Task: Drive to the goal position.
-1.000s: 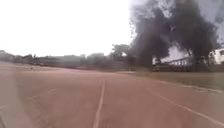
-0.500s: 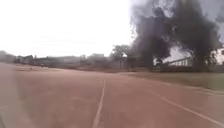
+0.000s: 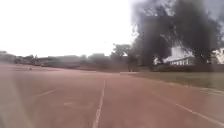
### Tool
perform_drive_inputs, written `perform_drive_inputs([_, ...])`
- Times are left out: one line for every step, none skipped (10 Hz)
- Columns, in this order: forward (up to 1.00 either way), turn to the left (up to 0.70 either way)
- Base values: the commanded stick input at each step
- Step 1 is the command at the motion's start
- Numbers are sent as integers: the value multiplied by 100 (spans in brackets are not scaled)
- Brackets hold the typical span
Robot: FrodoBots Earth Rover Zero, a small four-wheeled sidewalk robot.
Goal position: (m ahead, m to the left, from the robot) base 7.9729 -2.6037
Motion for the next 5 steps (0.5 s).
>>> perform_drive_inputs([70, 0])
perform_drive_inputs([70, 0])
perform_drive_inputs([70, 0])
perform_drive_inputs([70, 0])
perform_drive_inputs([70, 0])
